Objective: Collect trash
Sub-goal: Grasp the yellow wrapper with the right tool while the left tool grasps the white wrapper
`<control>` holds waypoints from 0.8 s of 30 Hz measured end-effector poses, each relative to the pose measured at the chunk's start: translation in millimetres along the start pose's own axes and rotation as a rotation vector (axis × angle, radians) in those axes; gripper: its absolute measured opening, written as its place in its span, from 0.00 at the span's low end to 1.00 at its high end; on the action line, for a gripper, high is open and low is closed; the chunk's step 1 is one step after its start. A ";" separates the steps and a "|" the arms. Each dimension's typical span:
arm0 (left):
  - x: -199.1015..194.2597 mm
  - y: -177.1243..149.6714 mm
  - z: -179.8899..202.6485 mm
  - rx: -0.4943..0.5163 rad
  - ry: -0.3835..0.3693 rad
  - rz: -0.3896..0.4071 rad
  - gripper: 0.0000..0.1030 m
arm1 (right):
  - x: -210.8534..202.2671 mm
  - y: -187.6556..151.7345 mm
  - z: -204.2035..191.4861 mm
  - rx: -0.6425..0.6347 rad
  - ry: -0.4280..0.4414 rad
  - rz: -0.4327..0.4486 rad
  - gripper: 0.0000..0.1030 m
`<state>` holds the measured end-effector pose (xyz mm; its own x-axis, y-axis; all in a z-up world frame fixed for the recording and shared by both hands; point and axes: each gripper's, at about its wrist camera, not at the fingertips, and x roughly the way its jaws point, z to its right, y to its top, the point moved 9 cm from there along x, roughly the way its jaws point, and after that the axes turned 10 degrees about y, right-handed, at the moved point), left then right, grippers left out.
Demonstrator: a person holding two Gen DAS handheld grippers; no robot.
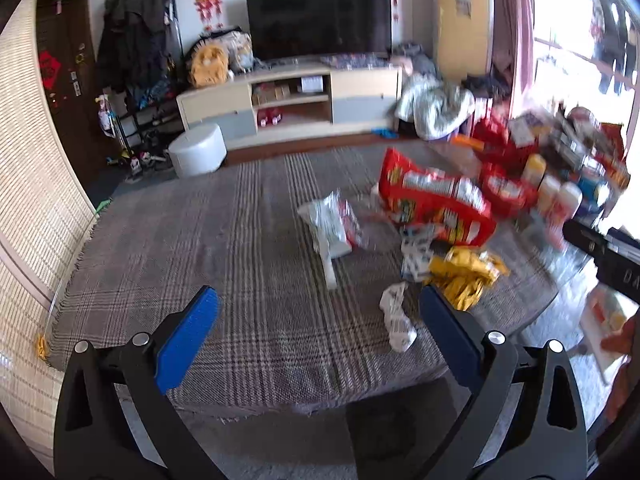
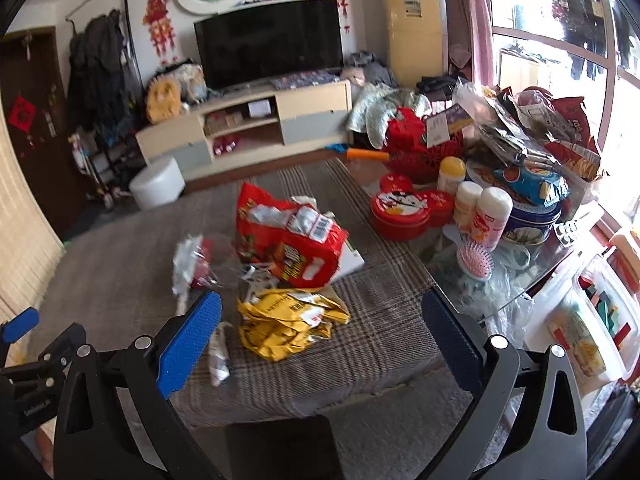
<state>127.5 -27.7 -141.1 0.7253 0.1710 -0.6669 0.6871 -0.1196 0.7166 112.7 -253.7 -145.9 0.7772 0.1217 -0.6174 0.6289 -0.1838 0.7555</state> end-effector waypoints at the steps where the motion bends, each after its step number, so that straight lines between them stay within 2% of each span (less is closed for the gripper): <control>1: 3.8 -2.0 2.1 0.007 0.001 -0.009 0.90 | 5.3 -2.3 1.9 0.003 0.007 -0.015 0.97; 5: 28.4 -18.9 19.4 0.045 -0.035 -0.080 0.86 | 39.9 -14.9 12.0 0.059 0.053 -0.114 0.97; 7: 39.7 -25.8 23.0 0.060 -0.037 -0.109 0.81 | 52.1 -19.2 12.3 0.068 0.068 -0.146 0.94; 12: 50.8 -32.0 12.9 0.025 -0.054 -0.155 0.76 | 77.3 -26.9 -5.7 0.057 0.163 -0.213 0.70; 16: 56.8 -31.9 9.5 0.022 -0.047 -0.167 0.74 | 97.2 -37.5 -24.2 0.008 0.200 -0.274 0.59; 20: 65.1 -30.5 9.5 0.036 -0.037 -0.182 0.74 | 109.1 -38.8 -32.3 -0.063 0.171 -0.287 0.59; 24: 69.8 -28.9 4.6 0.020 -0.044 -0.193 0.74 | 115.7 -36.2 -34.1 -0.128 0.125 -0.278 0.78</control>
<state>158.5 -16.8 -209.2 0.5808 0.1493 -0.8002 0.8141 -0.1082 0.5706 180.6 -199.7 -237.1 0.5668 0.2706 -0.7782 0.8089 -0.0034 0.5880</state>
